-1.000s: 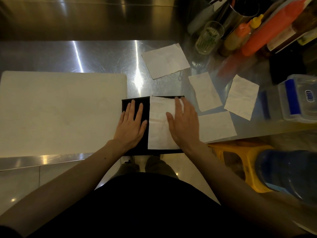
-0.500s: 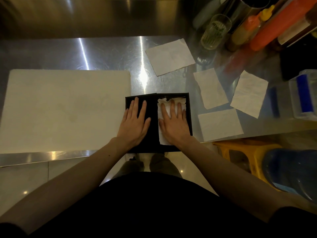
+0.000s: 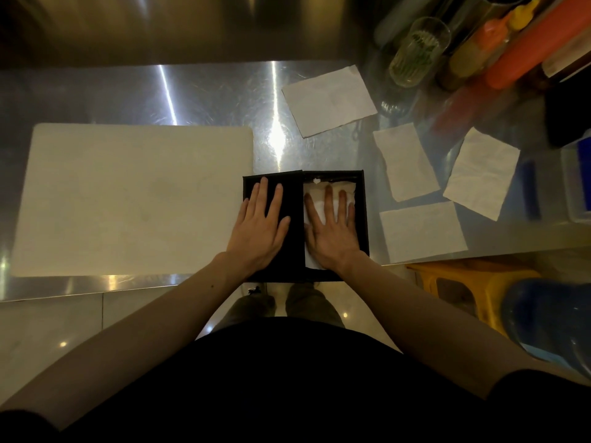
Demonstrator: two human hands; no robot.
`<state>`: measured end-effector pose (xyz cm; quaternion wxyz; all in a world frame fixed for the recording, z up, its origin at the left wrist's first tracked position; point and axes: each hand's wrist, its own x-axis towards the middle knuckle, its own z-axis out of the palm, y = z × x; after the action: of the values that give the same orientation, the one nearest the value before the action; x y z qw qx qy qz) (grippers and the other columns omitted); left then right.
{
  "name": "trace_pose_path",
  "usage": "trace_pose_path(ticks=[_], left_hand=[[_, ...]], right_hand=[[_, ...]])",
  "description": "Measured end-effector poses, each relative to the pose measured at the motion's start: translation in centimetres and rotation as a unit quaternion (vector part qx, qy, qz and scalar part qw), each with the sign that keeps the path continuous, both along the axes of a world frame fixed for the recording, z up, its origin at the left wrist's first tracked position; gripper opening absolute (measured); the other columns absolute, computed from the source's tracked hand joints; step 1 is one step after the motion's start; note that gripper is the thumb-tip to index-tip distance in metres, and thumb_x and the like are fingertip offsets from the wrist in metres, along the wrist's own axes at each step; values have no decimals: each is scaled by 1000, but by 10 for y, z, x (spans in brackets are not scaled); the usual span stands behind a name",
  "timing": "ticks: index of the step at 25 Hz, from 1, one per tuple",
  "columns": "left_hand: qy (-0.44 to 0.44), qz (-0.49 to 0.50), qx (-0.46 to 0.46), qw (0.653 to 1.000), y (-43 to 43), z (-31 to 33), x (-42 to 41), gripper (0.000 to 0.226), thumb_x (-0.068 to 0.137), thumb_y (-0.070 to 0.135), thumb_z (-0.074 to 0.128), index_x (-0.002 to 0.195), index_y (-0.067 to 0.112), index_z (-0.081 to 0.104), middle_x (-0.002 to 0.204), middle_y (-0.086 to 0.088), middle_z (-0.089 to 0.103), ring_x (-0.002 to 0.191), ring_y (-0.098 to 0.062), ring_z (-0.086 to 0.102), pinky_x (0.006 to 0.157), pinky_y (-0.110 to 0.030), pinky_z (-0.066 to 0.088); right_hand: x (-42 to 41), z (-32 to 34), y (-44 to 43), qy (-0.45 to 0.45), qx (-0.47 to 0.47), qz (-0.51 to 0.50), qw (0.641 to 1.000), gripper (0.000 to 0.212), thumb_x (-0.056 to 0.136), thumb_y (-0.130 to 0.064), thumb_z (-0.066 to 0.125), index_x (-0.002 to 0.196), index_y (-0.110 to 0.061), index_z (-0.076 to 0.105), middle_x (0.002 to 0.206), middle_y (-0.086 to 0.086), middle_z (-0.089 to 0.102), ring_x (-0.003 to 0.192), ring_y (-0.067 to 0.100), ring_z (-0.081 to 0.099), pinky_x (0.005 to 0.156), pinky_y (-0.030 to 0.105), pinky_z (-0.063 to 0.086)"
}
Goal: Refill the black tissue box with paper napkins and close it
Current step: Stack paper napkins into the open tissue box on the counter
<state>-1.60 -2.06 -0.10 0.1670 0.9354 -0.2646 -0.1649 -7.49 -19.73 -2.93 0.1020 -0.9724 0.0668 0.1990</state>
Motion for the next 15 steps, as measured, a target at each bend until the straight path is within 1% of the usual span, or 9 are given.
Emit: trace_pose_path(ticks=[3, 4, 6, 8, 10, 12, 13, 15], left_hand=[[-4, 0, 1, 1000, 2, -3, 0, 65, 99, 48, 18, 155, 17, 4, 162, -16, -1, 150, -29, 1, 119, -45, 8], [-6, 1, 1, 1000, 2, -4, -1, 65, 100, 48, 17, 155, 18, 3, 162, -15, -2, 150, -28, 0, 119, -45, 7], [-4, 9, -4, 1000, 3, -6, -3, 64, 100, 47, 15, 155, 18, 1, 162, -15, -3, 150, -27, -3, 119, -44, 5], [4, 22, -21, 1000, 1, -6, -6, 63, 100, 46, 15, 155, 20, 0, 163, -13, -4, 150, -25, -5, 119, -44, 2], [7, 40, -36, 999, -1, -6, -8, 62, 100, 45, 16, 155, 21, 1, 163, -10, -4, 149, -23, -6, 120, -43, 0], [1, 55, -41, 998, -4, -7, -10, 61, 100, 45, 15, 155, 22, 2, 163, -9, -4, 149, -22, -5, 120, -42, -1], [-2, 60, -40, 997, -5, -8, -10, 61, 100, 45, 14, 155, 22, 2, 163, -9, -3, 150, -22, -5, 120, -42, 0], [-10, 68, -39, 997, -8, -10, -12, 61, 99, 46, 12, 155, 22, 3, 163, -9, -2, 150, -22, -3, 120, -42, 1]], right_hand=[[-1, 7, -2, -6, 17, -2, 1000, 63, 98, -54, 10, 152, -29, -12, 159, 17, -17, 145, 41, -16, 116, 56, -8], [-2, 11, -2, -17, 23, -7, 1000, 64, 98, -53, 8, 152, -25, -10, 160, 17, -13, 145, 41, -13, 117, 55, -7], [-6, 20, 0, -58, 47, -20, 997, 66, 97, -50, 6, 153, -17, -2, 161, 17, -5, 147, 39, -7, 119, 55, 2], [-10, 33, -2, -117, 107, -47, 986, 63, 100, -43, 15, 153, -11, 6, 161, 15, 5, 149, 31, 0, 121, 49, 7], [-9, 48, -9, -175, 171, -91, 965, 57, 103, -36, 29, 152, -10, 18, 160, 12, 16, 149, 24, 9, 121, 40, 10], [-7, 58, -23, -223, 197, -136, 945, 52, 102, -30, 38, 148, -8, 29, 154, 13, 31, 143, 25, 26, 119, 39, 21], [-4, 59, -32, -240, 201, -154, 937, 50, 101, -29, 41, 146, -8, 33, 149, 14, 39, 138, 25, 34, 116, 41, 28], [5, 60, -52, -261, 195, -182, 928, 47, 101, -30, 43, 142, -9, 38, 137, 13, 48, 125, 24, 43, 107, 40, 38]])
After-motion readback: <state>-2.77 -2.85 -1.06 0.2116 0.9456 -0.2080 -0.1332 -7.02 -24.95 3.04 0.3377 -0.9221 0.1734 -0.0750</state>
